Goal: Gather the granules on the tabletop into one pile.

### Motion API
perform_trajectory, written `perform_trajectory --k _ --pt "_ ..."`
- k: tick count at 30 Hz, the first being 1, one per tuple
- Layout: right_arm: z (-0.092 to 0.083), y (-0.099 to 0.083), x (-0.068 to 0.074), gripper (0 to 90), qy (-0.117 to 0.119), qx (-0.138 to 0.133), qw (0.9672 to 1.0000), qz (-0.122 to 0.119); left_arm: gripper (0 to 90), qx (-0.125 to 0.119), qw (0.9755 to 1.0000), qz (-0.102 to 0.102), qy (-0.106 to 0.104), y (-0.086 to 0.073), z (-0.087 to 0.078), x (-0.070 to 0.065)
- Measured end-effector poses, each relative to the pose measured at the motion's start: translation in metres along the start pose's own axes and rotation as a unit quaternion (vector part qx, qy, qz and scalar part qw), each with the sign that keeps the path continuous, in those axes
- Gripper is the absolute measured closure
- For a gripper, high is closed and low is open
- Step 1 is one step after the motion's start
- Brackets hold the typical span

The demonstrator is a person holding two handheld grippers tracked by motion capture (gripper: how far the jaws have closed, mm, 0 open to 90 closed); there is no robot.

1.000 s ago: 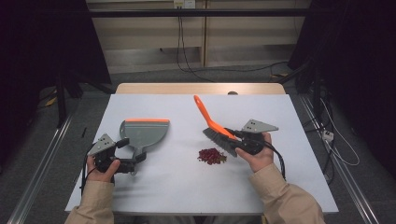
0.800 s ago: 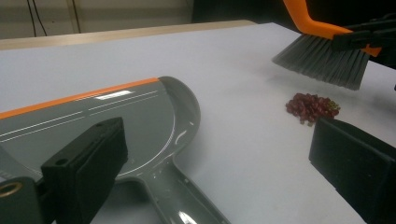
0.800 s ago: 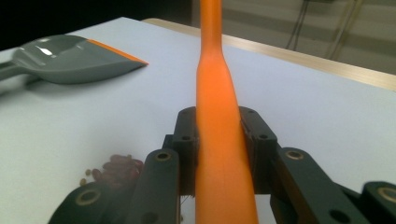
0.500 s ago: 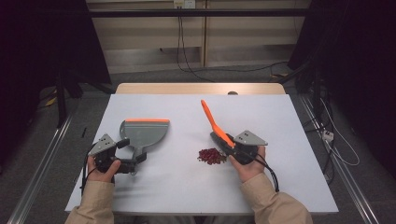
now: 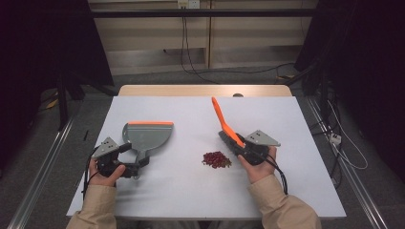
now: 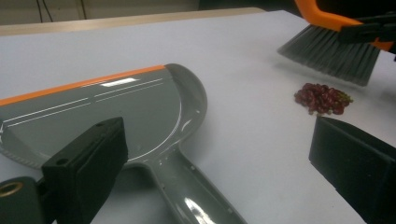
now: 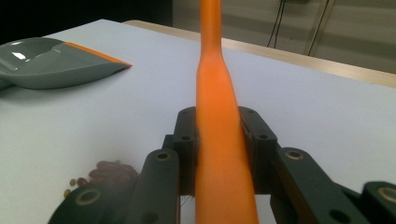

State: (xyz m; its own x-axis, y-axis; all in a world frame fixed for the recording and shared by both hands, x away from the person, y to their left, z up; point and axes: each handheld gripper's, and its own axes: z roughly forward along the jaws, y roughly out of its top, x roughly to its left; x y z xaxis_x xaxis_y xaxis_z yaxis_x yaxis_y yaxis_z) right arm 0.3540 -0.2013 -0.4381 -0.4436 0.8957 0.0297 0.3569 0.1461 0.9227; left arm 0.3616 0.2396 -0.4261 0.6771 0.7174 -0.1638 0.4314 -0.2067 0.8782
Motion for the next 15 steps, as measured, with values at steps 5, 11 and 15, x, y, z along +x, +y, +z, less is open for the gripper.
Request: perform_trajectory --k 5,11,15 --pt "-0.008 -0.004 -0.012 71.1 -0.010 0.017 0.9998 0.004 4.4 0.019 0.9997 -0.003 0.013 0.000 0.002 -0.004" --pt "-0.011 -0.008 -0.020 70.6 -0.020 0.040 0.9990 -0.004 4.6 0.042 0.9988 -0.015 0.019 -0.002 0.006 -0.005" --pt "-0.010 0.001 -0.017 65.8 -0.019 0.054 0.9984 -0.001 4.8 0.054 0.9979 -0.022 0.029 -0.003 0.006 -0.004"
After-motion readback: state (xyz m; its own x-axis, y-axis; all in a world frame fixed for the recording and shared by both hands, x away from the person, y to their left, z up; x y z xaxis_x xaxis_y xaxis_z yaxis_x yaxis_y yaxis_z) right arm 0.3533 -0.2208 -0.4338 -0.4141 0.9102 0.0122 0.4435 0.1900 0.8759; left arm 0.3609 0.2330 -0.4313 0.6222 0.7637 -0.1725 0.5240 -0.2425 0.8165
